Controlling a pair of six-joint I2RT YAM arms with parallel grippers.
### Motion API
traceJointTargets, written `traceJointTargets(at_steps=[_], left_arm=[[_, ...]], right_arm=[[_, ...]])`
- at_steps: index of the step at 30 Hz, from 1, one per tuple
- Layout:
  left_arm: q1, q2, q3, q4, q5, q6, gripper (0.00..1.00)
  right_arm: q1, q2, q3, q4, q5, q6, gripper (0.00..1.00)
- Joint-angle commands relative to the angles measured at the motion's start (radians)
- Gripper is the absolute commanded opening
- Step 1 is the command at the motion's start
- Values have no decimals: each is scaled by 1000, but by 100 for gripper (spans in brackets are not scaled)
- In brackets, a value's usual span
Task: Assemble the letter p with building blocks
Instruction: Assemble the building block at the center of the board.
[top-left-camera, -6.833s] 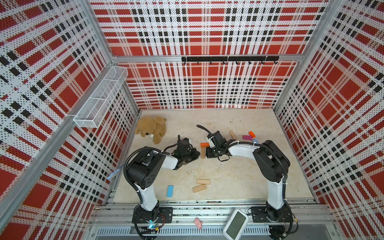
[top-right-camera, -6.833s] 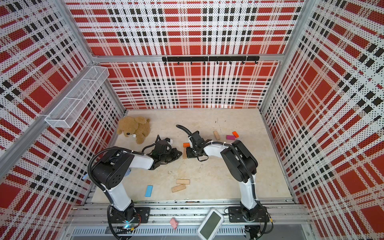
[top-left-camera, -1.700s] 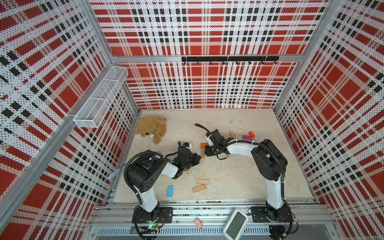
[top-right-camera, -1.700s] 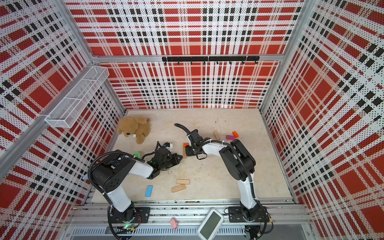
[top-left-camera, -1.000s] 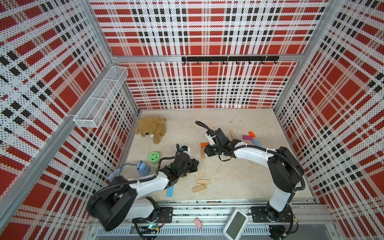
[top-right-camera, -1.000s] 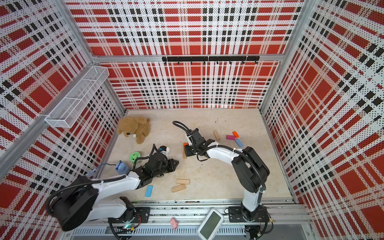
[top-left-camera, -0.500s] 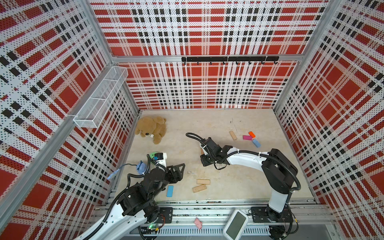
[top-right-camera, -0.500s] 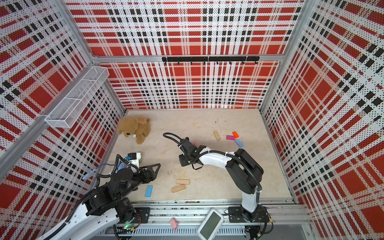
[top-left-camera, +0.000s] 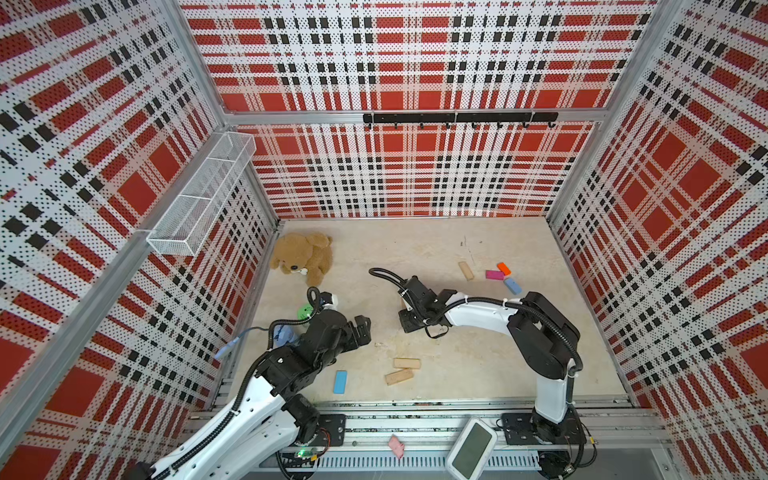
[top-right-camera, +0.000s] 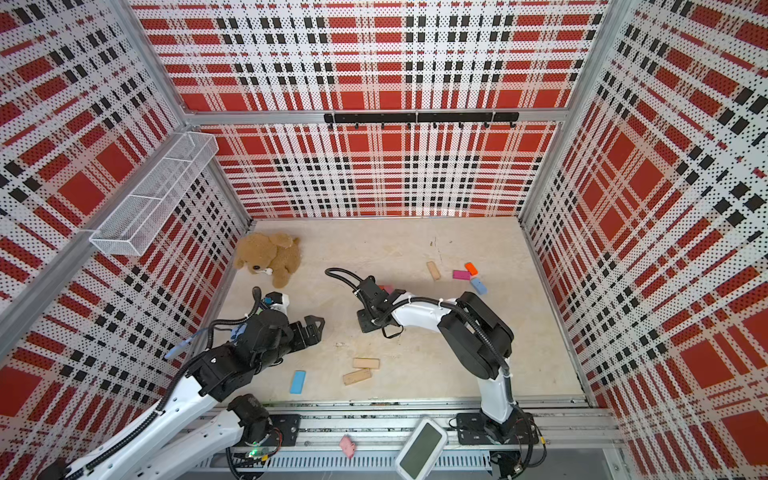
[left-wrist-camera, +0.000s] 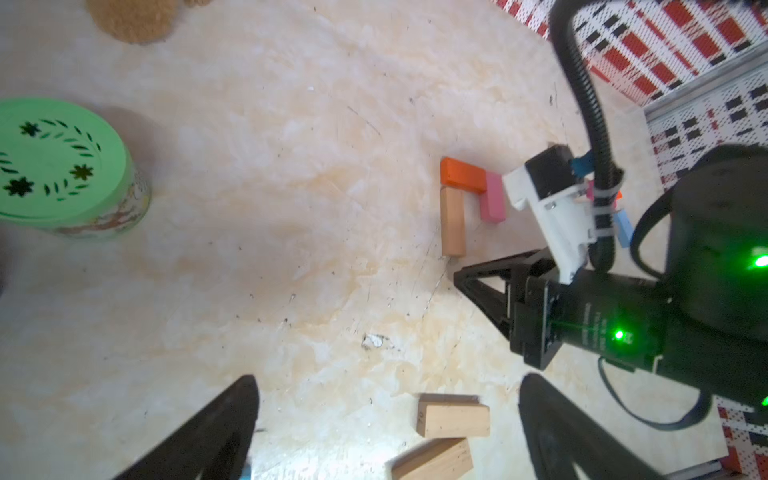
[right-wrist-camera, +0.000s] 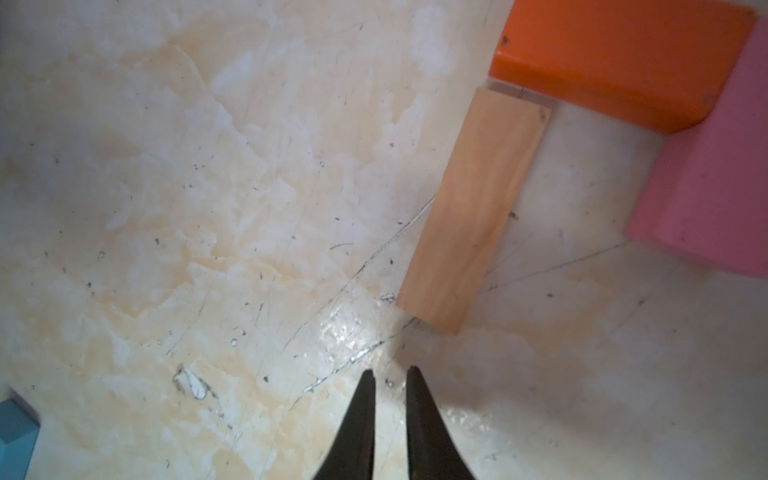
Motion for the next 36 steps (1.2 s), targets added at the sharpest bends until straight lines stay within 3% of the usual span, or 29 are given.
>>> traceJointTargets(at_steps=[1,9,36], left_arm=[[22,15,5,7,-28,27,99],[78,-9,-44,25,24,40,99],[83,-9,-57,34,42,43,99]], right_arm=[[-3,24,30,24,15,-7,18],[-3,47,43,20,15,-7,18],[-28,79,63,25,12,-7,19]])
